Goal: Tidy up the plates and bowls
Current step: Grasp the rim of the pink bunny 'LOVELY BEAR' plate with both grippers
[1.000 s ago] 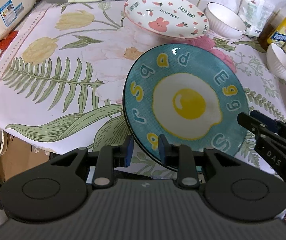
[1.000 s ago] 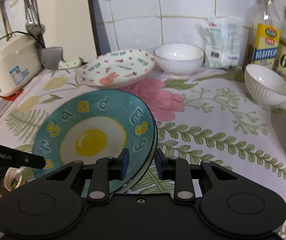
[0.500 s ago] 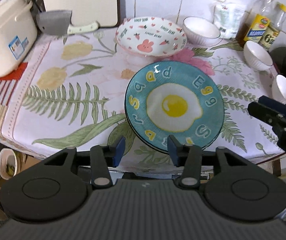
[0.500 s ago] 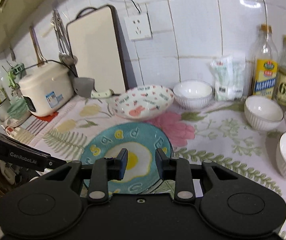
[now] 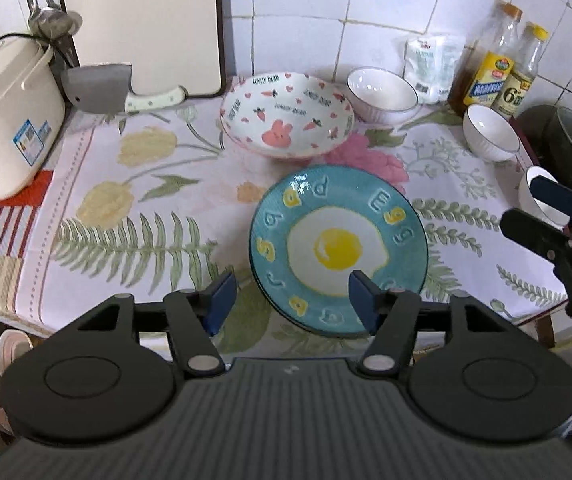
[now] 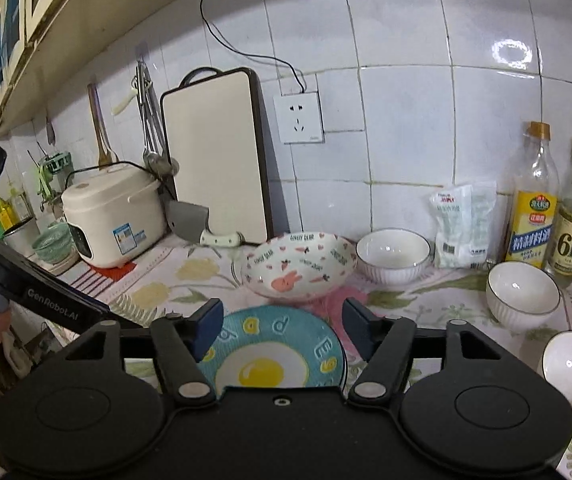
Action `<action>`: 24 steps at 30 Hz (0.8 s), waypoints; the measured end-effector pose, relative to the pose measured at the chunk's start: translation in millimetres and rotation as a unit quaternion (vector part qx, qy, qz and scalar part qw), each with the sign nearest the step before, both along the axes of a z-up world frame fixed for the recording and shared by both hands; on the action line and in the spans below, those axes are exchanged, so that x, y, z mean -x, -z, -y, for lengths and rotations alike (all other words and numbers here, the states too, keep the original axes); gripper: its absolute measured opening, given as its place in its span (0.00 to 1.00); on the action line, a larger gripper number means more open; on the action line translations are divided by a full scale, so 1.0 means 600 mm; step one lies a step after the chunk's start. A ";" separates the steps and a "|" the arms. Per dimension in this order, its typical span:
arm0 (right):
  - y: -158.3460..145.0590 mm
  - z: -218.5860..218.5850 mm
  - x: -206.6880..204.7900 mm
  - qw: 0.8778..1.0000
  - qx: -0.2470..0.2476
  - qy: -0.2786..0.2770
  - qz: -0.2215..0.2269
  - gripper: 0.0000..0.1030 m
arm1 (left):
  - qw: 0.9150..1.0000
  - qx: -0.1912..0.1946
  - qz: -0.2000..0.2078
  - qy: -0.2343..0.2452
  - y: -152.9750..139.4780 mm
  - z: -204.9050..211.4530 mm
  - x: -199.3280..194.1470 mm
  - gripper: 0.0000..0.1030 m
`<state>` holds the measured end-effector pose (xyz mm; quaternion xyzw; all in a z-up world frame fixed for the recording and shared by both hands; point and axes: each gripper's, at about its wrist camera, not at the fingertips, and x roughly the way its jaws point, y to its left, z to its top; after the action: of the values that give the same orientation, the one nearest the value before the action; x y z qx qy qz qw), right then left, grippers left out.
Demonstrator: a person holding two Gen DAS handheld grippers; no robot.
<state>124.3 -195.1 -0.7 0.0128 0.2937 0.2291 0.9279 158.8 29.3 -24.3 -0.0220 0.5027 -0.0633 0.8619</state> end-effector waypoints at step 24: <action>0.137 -0.019 -0.205 0.998 -0.044 -0.040 -0.016 0.84 | 0.987 0.019 0.149 -0.050 0.101 -0.057 -0.157 0.88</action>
<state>247.0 -183.5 -83.0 0.0450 0.2983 0.2785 0.9118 252.7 63.6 -84.6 -0.0543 0.3660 -0.0322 0.9285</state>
